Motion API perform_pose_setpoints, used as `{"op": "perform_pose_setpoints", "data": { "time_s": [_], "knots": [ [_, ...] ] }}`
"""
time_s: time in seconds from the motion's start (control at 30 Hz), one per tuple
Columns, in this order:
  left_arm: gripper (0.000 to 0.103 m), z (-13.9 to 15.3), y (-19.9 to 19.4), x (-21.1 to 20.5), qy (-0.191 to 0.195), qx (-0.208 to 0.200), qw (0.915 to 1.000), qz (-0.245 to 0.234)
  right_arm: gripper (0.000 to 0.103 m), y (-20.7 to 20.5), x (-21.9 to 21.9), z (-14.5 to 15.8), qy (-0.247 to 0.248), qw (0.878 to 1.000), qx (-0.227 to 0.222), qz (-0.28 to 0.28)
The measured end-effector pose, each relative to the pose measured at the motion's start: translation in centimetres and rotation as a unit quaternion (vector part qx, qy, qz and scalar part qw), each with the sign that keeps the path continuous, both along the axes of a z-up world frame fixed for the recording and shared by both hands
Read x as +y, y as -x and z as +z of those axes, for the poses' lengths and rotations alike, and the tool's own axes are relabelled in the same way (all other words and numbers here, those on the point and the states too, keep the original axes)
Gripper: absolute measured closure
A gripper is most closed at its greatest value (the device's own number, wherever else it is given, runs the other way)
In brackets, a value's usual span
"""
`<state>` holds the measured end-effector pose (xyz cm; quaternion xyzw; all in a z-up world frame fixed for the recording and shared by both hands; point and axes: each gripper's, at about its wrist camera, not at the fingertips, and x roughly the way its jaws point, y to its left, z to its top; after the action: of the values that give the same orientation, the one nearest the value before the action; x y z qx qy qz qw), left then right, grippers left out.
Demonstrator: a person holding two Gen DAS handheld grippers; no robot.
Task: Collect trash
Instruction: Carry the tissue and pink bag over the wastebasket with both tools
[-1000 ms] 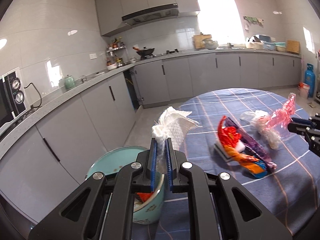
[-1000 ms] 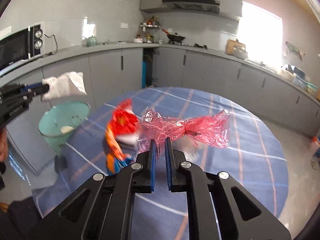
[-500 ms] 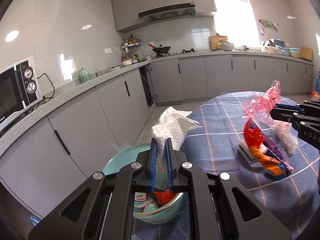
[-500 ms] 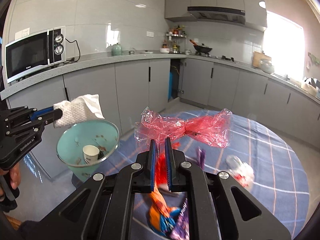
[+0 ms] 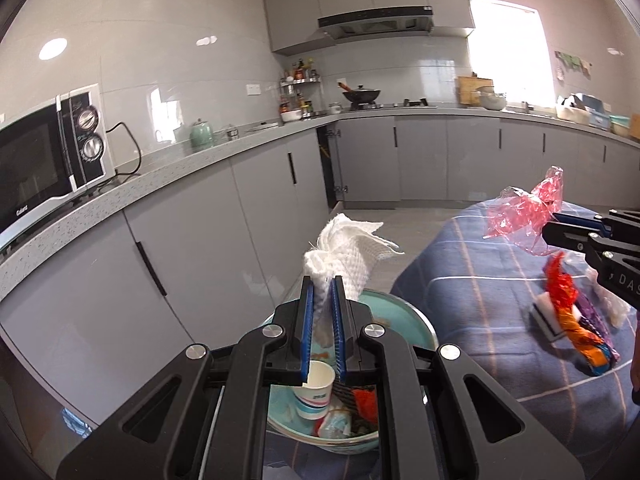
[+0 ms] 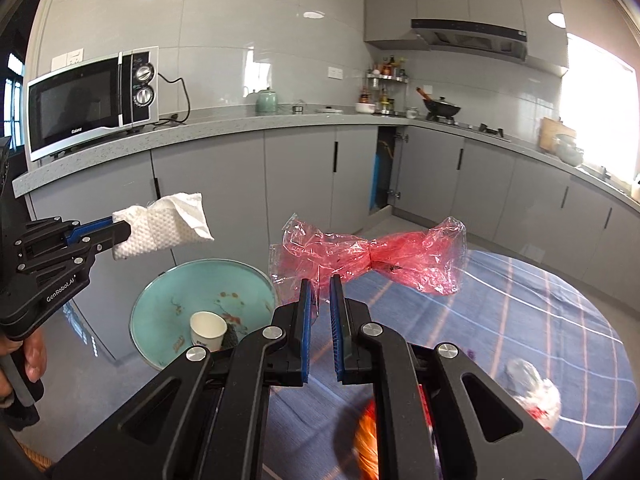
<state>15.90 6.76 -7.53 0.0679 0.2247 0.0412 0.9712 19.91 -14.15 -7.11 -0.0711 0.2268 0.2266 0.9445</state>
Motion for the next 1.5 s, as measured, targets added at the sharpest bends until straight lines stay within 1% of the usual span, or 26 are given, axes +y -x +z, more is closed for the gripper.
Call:
{"op": "perform_pose_setpoints", "data": {
  "time_s": [0.27, 0.53, 1.07, 1.5],
  "knots": [
    [0.093, -0.6, -0.8, 2.2, 0.007, 0.008, 0.9995, 0.028, 0.093, -0.8, 3.2, -0.2, 0.006, 1.0, 0.003, 0.028],
    [0.093, -0.9, -1.3, 3.6, 0.012, 0.014, 0.9989, 0.044, 0.093, -1.1, 5.1, -0.3, 0.009, 0.999, 0.007, 0.047],
    [0.093, -1.5, -1.9, 4.7, 0.016, 0.021, 0.9981, 0.056, 0.093, -2.0, 8.0, -1.3, 0.016, 0.996, 0.018, 0.08],
    [0.092, -1.8, -2.1, 5.0, 0.018, 0.026, 0.9979, 0.057, 0.093, -2.2, 9.2, -1.8, 0.022, 0.995, 0.023, 0.095]
  ]
}}
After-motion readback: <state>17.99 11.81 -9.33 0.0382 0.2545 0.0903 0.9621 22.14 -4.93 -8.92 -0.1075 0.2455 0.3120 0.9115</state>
